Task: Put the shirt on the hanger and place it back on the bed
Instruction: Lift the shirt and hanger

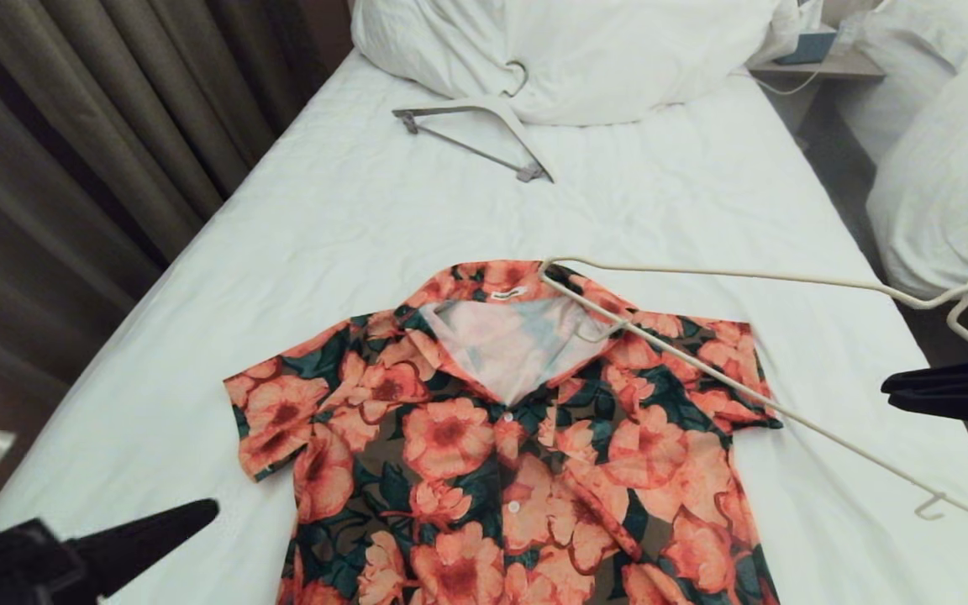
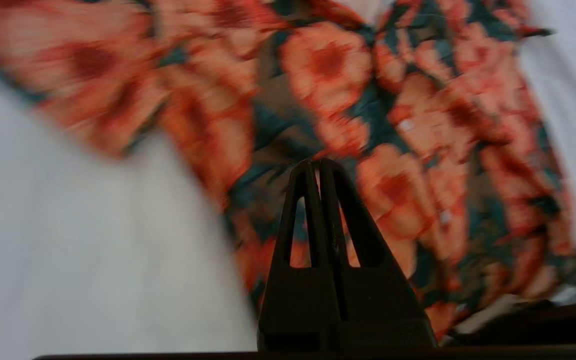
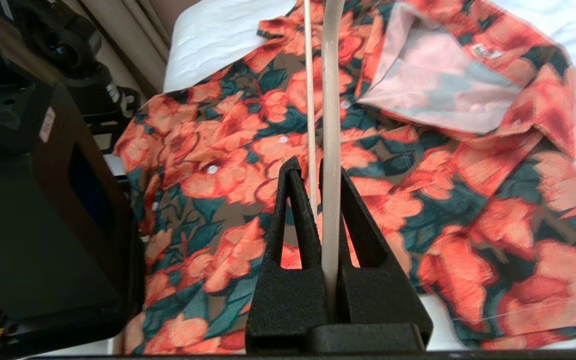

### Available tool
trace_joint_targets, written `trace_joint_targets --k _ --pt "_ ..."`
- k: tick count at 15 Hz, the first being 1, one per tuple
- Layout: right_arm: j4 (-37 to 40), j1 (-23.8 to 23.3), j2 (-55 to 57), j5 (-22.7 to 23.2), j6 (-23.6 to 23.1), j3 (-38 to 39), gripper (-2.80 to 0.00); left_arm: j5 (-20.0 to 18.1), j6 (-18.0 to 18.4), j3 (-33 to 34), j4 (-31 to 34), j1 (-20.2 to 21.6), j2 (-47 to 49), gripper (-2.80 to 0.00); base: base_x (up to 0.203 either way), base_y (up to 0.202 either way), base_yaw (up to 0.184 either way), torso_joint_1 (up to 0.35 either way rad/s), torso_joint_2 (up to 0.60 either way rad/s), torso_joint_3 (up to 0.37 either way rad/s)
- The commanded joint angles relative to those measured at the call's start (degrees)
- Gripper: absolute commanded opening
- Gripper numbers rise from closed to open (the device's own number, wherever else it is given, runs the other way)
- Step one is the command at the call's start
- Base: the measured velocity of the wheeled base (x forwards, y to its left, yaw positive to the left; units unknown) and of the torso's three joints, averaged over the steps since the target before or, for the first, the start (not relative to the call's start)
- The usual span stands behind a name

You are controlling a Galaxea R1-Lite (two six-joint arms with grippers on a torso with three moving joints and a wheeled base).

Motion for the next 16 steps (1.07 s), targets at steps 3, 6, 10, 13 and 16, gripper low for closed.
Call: trace_joint_targets --k 3,6,10,13,16 --pt "0.1 -0.1 0.9 0.3 -0.3 -1.4 -2.80 3.9 -4.6 -8.1 -14.5 -12.9 29.9 -2.80 0.000 0.000 0.000 0.000 0.00 0.000" --pt "0.2 -0.8 3.3 0.3 -0.1 -5.1 -2.80 7.3 -8.0 -15.8 -18.1 -19.5 33.7 -2.80 0.000 0.000 0.000 0.000 0.00 0.000" --pt "0.2 -1.2 4.6 0.3 0.0 -6.5 -2.80 10.5 -10.3 -17.3 -19.3 -22.0 40.9 -2.80 0.000 0.000 0.000 0.000 0.00 0.000" --pt "0.1 -1.2 5.0 0.3 0.8 -7.8 -2.80 10.8 -10.3 -19.7 -24.5 -20.0 44.6 0.00 0.000 0.000 0.000 0.000 0.00 0.000" --pt "0.2 -1.2 6.0 0.2 0.9 -7.8 -2.80 10.8 -9.6 -26.0 -24.7 -15.9 50.9 0.00 0.000 0.000 0.000 0.000 0.00 0.000"
